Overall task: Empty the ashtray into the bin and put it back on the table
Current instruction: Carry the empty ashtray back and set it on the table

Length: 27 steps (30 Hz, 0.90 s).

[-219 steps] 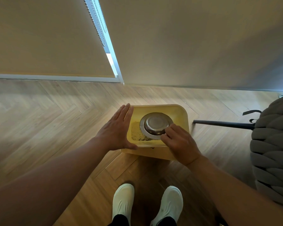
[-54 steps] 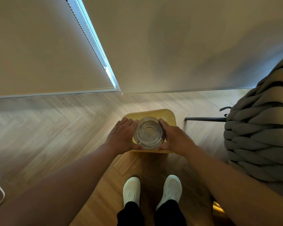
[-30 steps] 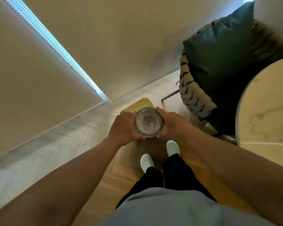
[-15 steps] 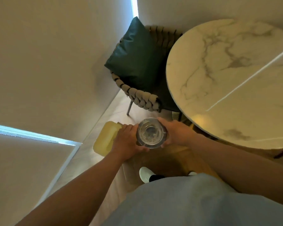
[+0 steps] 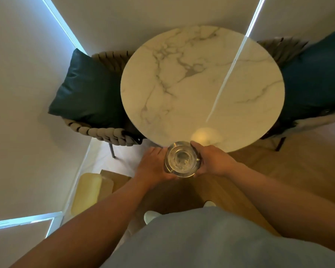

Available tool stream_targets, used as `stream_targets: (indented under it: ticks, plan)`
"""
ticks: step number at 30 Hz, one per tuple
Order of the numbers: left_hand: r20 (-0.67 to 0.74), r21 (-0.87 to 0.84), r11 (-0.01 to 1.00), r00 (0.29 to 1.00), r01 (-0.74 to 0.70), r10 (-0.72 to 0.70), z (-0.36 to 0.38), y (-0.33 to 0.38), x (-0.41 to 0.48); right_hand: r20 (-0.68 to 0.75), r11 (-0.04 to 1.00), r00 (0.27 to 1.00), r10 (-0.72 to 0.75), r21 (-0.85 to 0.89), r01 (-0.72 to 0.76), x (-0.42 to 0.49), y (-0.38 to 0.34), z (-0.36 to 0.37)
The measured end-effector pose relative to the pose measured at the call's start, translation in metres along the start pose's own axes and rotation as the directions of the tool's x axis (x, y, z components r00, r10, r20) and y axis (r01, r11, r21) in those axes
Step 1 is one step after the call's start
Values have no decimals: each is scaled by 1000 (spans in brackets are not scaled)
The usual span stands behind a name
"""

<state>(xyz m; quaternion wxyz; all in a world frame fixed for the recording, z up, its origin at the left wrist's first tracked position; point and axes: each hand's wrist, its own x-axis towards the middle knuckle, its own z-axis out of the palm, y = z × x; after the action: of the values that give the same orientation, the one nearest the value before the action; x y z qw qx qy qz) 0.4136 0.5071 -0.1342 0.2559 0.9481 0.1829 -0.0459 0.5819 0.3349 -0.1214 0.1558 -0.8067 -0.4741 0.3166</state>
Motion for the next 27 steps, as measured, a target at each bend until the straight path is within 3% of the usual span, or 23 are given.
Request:
stream_targets:
  ticks: [13,27]
  plan:
    - [22,33,997,997,-69,68,37,108,54,-60,998,996,59,9,-58,-55,107,-43]
    - [70,45,992,991,-115,112,17,79,126,-68,992,989,130,20,-128,5,113,-68]
